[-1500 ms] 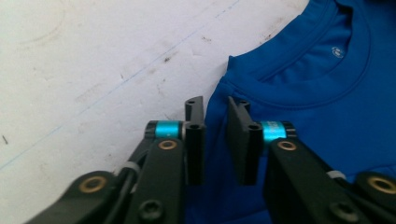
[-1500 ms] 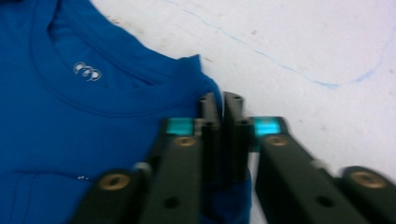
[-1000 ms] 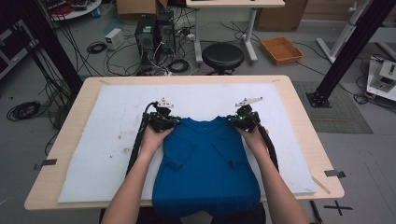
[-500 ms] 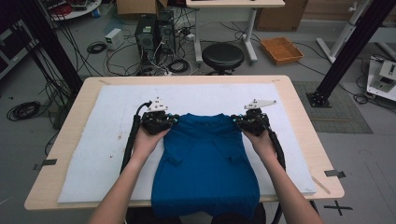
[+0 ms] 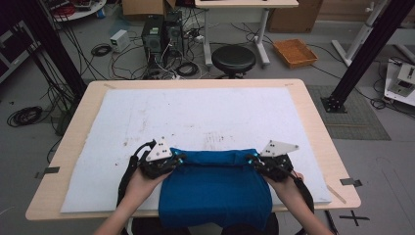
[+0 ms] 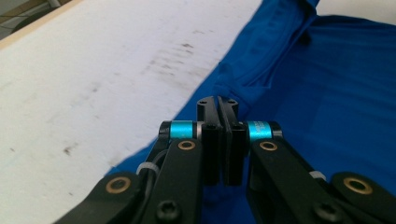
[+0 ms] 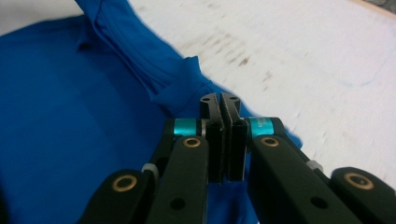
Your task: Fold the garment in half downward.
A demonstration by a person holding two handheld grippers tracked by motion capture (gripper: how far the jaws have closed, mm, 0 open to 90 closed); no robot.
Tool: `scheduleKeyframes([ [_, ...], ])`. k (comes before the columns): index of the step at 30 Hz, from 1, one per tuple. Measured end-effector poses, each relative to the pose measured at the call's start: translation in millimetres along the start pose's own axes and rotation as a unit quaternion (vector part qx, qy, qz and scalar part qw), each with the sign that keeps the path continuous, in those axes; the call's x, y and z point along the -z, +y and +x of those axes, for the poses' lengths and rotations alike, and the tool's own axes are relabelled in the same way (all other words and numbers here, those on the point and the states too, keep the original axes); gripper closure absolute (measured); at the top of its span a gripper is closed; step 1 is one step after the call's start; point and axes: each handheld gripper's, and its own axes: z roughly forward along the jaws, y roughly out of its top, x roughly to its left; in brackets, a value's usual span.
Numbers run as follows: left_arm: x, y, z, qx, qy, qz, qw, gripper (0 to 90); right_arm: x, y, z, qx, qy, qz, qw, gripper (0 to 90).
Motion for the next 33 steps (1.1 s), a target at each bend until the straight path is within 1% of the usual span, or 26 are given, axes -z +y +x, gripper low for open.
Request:
scheduleKeyframes([
  [4, 3.9, -7.7, -18.8, -0.024, -0.012, 0.011, 0.9996, 88.0, 9.9, -11.8, 10.4, 0.006, 0.002, 0.001, 1.0, 89.5],
  [5, 4.6, -9.1, -23.3, -0.032, -0.016, 0.015, 0.9992, 88.0, 12.0, -14.6, 13.2, 0.007, 0.003, 0.003, 1.0, 89.5],
  [7, 6.5, -11.8, -31.9, -0.053, -0.022, 0.024, 0.998, 87.9, 15.0, -20.3, 18.6, 0.016, 0.006, 0.005, 0.9998, 89.4],
  [8, 7.1, -13.3, -35.7, -0.06, -0.025, 0.028, 0.9975, 87.9, 16.7, -23.3, 21.9, 0.018, 0.009, 0.007, 0.9998, 89.5],
  [12, 8.8, -19.1, -47.2, -0.07, -0.037, 0.039, 0.9961, 87.8, 22.0, -34.8, 35.4, 0.03, 0.014, 0.024, 0.9992, 89.4],
  [13, 8.9, -20.4, -49.2, -0.075, -0.04, 0.043, 0.9955, 87.8, 23.2, -37.1, 37.8, 0.033, 0.015, 0.027, 0.999, 89.4],
  [16, 8.6, -25.2, -56.1, -0.079, -0.048, 0.054, 0.9943, 86.7, 27.7, -43.6, 44.3, 0.038, 0.023, 0.036, 0.9984, 88.7],
  [17, 8.6, -27.1, -58.6, -0.08, -0.049, 0.058, 0.9939, 84.5, 29.6, -45.3, 45.7, 0.039, 0.027, 0.038, 0.9981, 88.3],
  [18, 8.6, -29.0, -60.9, -0.08, -0.047, 0.061, 0.9938, 80.3, 31.6, -46.9, 47.1, 0.038, 0.029, 0.04, 0.998, 87.6],
  [19, 8.9, -30.2, -62.3, -0.079, -0.045, 0.067, 0.9936, 74.2, 33.0, -48.0, 47.2, 0.04, 0.029, 0.038, 0.998, 85.3],
  [20, 9.8, -30.9, -62.9, -0.077, -0.043, 0.071, 0.9936, 69.1, 35.2, -48.7, 46.7, 0.036, 0.029, 0.039, 0.9982, 80.7],
  [21, 11.0, -31.1, -62.8, -0.076, -0.041, 0.07, 0.9938, 68.4, 36.9, -48.9, 45.2, 0.031, 0.03, 0.036, 0.9984, 79.1],
  [23, 13.9, -28.5, -59.4, -0.066, -0.03, 0.061, 0.9955, 65.6, 40.0, -47.8, 41.2, 0.025, 0.029, 0.028, 0.9989, 77.0],
  [25, 15.8, -22.9, -52.1, -0.049, -0.012, 0.044, 0.9977, 63.9, 41.6, -44.2, 35.6, 0.014, 0.018, 0.021, 0.9995, 72.5],
  [26, 15.9, -19.6, -47.4, -0.039, 0.001, 0.034, 0.9987, 63.3, 41.4, -41.5, 31.6, 0.008, 0.011, 0.015, 0.9998, 70.1],
  [27, 14.8, -16.1, -41.7, -0.022, 0.015, 0.022, 0.9994, 61.1, 40.3, -38.5, 26.2, 0.002, 0.003, 0.008, 1.0, 65.9],
  [28, 12.9, -12.6, -34.8, -0.005, 0.025, 0.014, 0.9996, 59.4, 37.8, -35.2, 19.6, -0.011, -0.004, 0.002, 0.9999, 62.6],
  [30, 5.2, -6.7, -19.2, 0.029, 0.04, 0.005, 0.9988, 57.2, 29.8, -28.7, 4.3, -0.045, -0.014, -0.005, 0.9989, 59.0],
  [31, -0.4, -4.6, -11.2, 0.052, 0.046, 0.004, 0.9976, 54.5, 23.9, -25.7, -3.7, -0.06, -0.021, -0.006, 0.9979, 56.2],
  [33, -11.3, -3.3, 4.2, 0.085, 0.05, 0.015, 0.995, 53.8, 9.8, -21.9, -18.7, -0.089, -0.033, 0.002, 0.9955, 53.2],
])
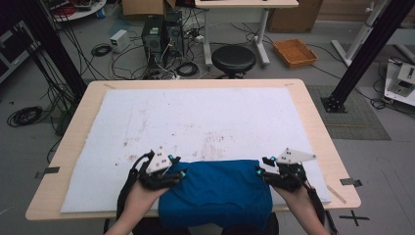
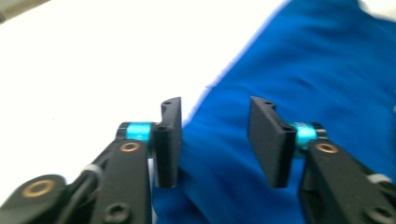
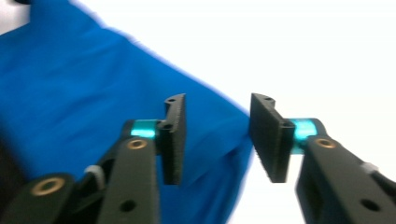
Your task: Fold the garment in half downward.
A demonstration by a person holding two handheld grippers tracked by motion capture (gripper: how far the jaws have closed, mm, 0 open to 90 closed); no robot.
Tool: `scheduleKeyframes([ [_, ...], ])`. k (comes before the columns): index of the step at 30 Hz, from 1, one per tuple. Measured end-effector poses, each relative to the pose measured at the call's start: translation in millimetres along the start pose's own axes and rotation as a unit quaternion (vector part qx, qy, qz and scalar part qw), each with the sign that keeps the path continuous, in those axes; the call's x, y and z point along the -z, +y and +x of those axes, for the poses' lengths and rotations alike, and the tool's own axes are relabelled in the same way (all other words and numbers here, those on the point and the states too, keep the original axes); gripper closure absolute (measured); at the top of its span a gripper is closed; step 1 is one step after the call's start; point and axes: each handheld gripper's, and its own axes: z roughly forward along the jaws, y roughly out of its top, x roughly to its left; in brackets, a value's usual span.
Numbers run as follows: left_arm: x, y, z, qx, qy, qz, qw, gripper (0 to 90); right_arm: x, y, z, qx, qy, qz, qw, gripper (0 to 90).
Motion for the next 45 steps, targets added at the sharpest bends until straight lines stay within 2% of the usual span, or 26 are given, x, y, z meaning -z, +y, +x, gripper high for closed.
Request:
scheduleKeyframes([
  [2, -12.0, -0.5, 10.9, 0.022, 0.001, 0.035, 0.9991, 53.4, -15.9, 2.2, -11.0, -0.023, -0.003, 0.017, 0.9996, 53.3],
  [3, -16.0, -2.5, 15.8, 0.033, -0.002, 0.052, 0.9981, 54.2, -23.0, 1.8, -15.6, -0.033, 0.0, 0.028, 0.9991, 58.1],
  [4, -18.3, -5.8, 19.1, 0.045, -0.007, 0.06, 0.9972, 57.1, -28.6, 0.4, -19.4, -0.038, 0.007, 0.037, 0.9986, 68.2],
  [6, -18.4, -12.7, 21.8, 0.051, -0.008, 0.067, 0.9965, 66.7, -35.2, -3.5, -22.3, -0.035, 0.02, 0.051, 0.9979, 83.2],
  [9, -15.3, -20.1, 23.6, 0.052, -0.005, 0.063, 0.9966, 72.8, -35.7, -6.5, -21.6, -0.023, 0.015, 0.055, 0.9981, 87.0],
  [12, -13.0, -22.9, 25.0, 0.061, 0.0, 0.065, 0.996, 72.4, -34.0, -6.2, -21.8, -0.021, 0.008, 0.051, 0.9984, 87.0],
  [14, -10.9, -23.4, 26.4, 0.065, 0.007, 0.063, 0.9959, 68.3, -32.4, -6.6, -21.5, -0.018, 0.006, 0.049, 0.9986, 86.8],
  [18, -4.0, -23.3, 30.7, 0.076, 0.025, 0.045, 0.9958, 59.5, -27.5, -7.6, -20.2, -0.015, -0.003, 0.043, 0.999, 84.1],
  [19, -2.3, -23.1, 32.6, 0.079, 0.022, 0.037, 0.9959, 56.9, -25.5, -7.5, -21.4, -0.017, -0.006, 0.039, 0.9991, 80.7],
  [21, -0.7, -21.9, 34.1, 0.083, 0.018, 0.02, 0.9962, 54.6, -22.7, -6.9, -25.1, -0.035, -0.012, 0.028, 0.9989, 68.1],
  [22, -0.5, -20.9, 35.3, 0.081, 0.019, 0.022, 0.9963, 52.4, -21.8, -6.7, -27.6, -0.05, -0.012, 0.024, 0.9984, 66.9],
  [24, -3.0, -20.4, 36.2, 0.091, 0.012, 0.023, 0.9955, 48.4, -22.3, -7.1, -32.1, -0.071, -0.005, 0.02, 0.9972, 59.0],
  [26, -7.7, -22.0, 37.3, 0.09, 0.005, 0.042, 0.9951, 48.2, -26.7, -8.9, -34.1, -0.089, 0.008, 0.032, 0.9955, 57.8],
  [28, -12.2, -24.4, 36.2, 0.088, -0.005, 0.053, 0.9947, 48.7, -32.3, -11.4, -33.7, -0.096, 0.021, 0.048, 0.994, 58.8],
  [29, -13.7, -25.5, 34.9, 0.087, -0.012, 0.058, 0.9945, 50.7, -34.4, -12.5, -32.9, -0.094, 0.029, 0.054, 0.9937, 64.4],
  [31, -16.0, -27.1, 31.4, 0.076, -0.024, 0.065, 0.9947, 65.4, -35.8, -12.8, -30.4, -0.082, 0.041, 0.058, 0.9941, 78.7],
  [33, -17.5, -27.8, 28.0, 0.064, -0.026, 0.062, 0.9957, 75.0, -36.1, -10.7, -28.9, -0.066, 0.043, 0.06, 0.9951, 84.5],
  [36, -17.0, -27.7, 28.8, 0.065, -0.027, 0.06, 0.9957, 81.0, -36.6, -9.3, -29.8, -0.059, 0.042, 0.058, 0.9957, 85.6],
  [45, -15.3, -29.7, 27.8, 0.053, -0.024, 0.055, 0.9968, 82.4, -34.3, -11.3, -29.5, -0.051, 0.034, 0.052, 0.9967, 86.0],
])
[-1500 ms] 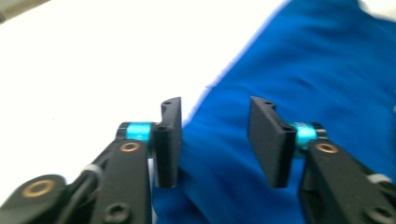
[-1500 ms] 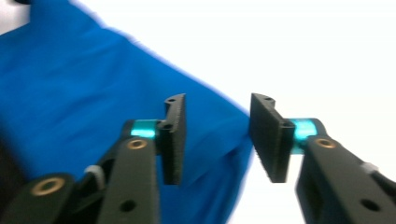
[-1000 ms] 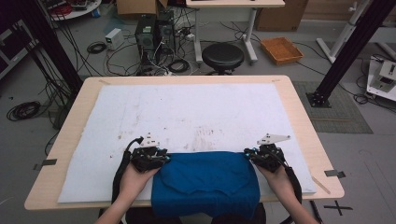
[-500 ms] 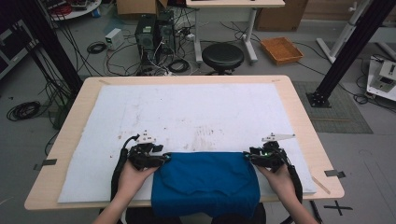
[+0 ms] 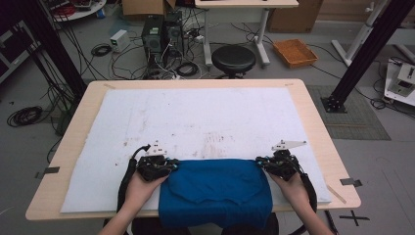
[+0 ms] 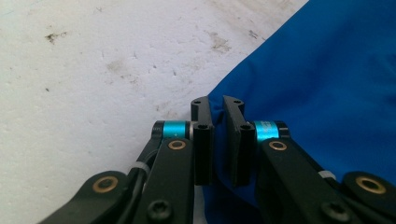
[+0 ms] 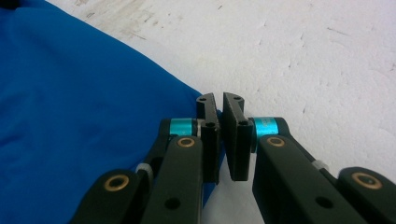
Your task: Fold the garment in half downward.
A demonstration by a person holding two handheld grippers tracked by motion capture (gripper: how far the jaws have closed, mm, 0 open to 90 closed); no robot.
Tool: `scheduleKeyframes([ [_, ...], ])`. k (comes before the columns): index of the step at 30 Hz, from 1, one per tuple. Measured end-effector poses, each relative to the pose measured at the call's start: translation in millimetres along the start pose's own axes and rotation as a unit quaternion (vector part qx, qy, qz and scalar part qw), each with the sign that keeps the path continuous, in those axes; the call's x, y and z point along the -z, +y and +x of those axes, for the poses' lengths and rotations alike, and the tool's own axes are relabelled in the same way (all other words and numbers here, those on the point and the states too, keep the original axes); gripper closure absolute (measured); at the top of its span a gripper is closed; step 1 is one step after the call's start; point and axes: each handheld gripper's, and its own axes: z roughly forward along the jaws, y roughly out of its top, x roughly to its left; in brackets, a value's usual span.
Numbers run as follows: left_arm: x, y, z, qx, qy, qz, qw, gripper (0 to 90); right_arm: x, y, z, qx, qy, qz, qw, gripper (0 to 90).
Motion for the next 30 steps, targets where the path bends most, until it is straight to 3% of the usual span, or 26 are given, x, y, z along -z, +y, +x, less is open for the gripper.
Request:
scheduleKeyframes([
  [13, 1.1, -1.1, 0.4, 0.001, 0.006, -0.007, 1.0, 82.9, 2.0, 1.9, -0.3, 0.008, -0.007, -0.012, 0.9999, 85.9],
  [22, 2.0, -0.1, 0.5, -0.014, 0.006, -0.009, 0.9998, 83.0, 2.6, 1.8, 1.8, 0.016, -0.009, -0.017, 0.9997, 85.9],
  [30, 2.8, 1.3, 3.3, -0.006, 0.009, -0.017, 0.9998, 83.0, 1.5, 2.6, 2.1, 0.024, -0.012, -0.019, 0.9995, 85.9],
])
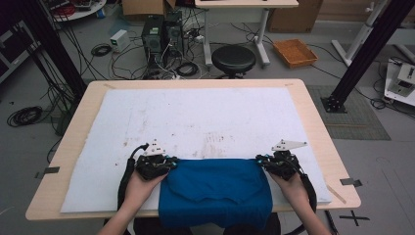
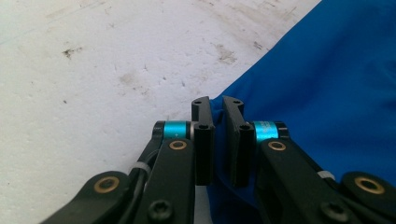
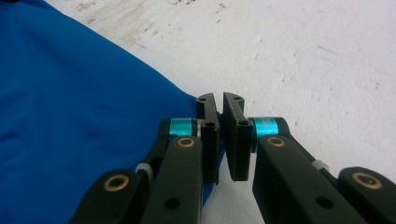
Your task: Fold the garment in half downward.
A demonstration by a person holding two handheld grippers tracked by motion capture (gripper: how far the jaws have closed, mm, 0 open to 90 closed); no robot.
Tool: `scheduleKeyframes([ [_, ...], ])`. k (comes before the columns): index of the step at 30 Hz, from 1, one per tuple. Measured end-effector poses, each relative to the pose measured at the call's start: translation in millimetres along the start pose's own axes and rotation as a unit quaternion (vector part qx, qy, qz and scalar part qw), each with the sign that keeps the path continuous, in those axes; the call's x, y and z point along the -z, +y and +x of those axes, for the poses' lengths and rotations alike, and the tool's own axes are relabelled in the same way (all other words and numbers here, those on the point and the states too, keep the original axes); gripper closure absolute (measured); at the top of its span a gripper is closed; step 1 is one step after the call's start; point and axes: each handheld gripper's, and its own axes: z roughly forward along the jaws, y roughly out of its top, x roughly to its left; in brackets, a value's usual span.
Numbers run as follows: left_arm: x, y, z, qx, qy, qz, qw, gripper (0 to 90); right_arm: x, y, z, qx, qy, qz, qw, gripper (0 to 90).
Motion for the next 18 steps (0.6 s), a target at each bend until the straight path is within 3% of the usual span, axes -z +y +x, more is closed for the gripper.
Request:
scheduleKeyframes([
  [18, -2.7, 0.3, -3.1, -0.02, 0.006, 0.01, 0.9997, 83.0, -0.5, -5.3, 4.2, 0.018, -0.014, -0.003, 0.9997, 85.8],
])
